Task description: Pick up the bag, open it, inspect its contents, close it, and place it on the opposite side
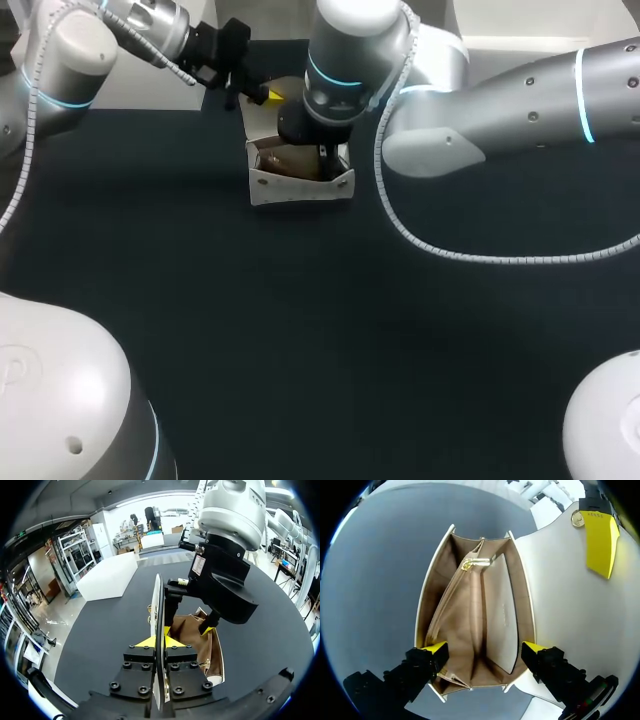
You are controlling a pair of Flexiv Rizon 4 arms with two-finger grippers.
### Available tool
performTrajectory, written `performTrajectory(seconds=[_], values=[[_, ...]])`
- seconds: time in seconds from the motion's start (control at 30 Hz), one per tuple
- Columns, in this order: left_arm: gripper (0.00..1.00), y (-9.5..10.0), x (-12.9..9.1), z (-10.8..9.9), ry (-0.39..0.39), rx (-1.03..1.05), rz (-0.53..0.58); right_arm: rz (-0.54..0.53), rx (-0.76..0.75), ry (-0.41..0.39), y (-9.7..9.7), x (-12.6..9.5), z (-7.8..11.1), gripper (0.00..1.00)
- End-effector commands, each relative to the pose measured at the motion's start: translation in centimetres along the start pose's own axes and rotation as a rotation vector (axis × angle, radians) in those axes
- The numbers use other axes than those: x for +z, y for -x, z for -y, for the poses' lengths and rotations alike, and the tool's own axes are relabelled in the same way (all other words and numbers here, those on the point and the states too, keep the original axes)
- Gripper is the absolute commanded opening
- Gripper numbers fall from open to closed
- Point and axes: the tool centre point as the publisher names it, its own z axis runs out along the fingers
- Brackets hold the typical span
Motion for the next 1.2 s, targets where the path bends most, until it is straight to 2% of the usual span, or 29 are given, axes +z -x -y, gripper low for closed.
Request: performTrajectory(seconds=[0.03, 0.07, 0.13, 0.17, 0.2, 0.3, 0.57, 0.77, 0.93, 1.0, 1.1, 1.2], values=[[0.00, -0.1, -0.1, 0.0, -0.005, 0.008, 0.002, 0.020, 0.004, -0.002, 0.0, 0.5, 0.2, 0.96], [0.00, -0.1, -0.1, 0.0, -0.009, 0.012, 0.002, 0.026, 0.006, -0.001, 0.2, 0.3, 0.2, 0.80], [0.00, -0.1, -0.1, 0.0, -0.012, 0.013, 0.001, 0.036, 0.008, -0.001, 0.4, 0.1, 0.2, 0.65], [0.00, -0.1, -0.1, 0.0, -0.013, 0.013, 0.001, 0.045, 0.009, -0.001, 0.5, -0.1, 0.2, 0.49], [0.00, -0.1, -0.1, 0.0, -0.014, 0.013, 0.002, 0.053, 0.009, -0.002, 0.6, -0.3, 0.2, 0.46], [0.00, -0.2, -0.1, 0.0, -0.017, 0.017, 0.003, 0.084, 0.018, -0.005, 0.9, -0.9, 0.3, 0.39], [0.00, 0.2, 0.9, -0.6, -0.001, 0.031, 0.024, 0.239, 0.056, -0.019, 1.9, -4.7, 0.8, 0.36], [0.00, 1.0, 2.2, -1.5, 0.025, 0.035, 0.066, 0.313, 0.071, -0.026, 1.8, -6.9, 0.9, 0.35], [0.00, 1.6, 3.2, -2.2, 0.048, 0.049, 0.128, 0.329, 0.069, -0.023, 1.1, -7.5, 0.7, 0.31], [0.00, 1.8, 3.6, -2.5, 0.060, 0.063, 0.157, 0.330, 0.066, -0.021, 0.7, -7.5, 0.7, 0.25], [0.00, 1.8, 4.2, -2.9, 0.078, 0.088, 0.188, 0.327, 0.064, -0.018, 0.0, -7.3, 0.7, 0.04], [0.00, 1.7, 4.9, -3.6, 0.088, 0.115, 0.208, 0.319, 0.067, -0.014, -0.6, -6.9, 0.8, 0.00]])
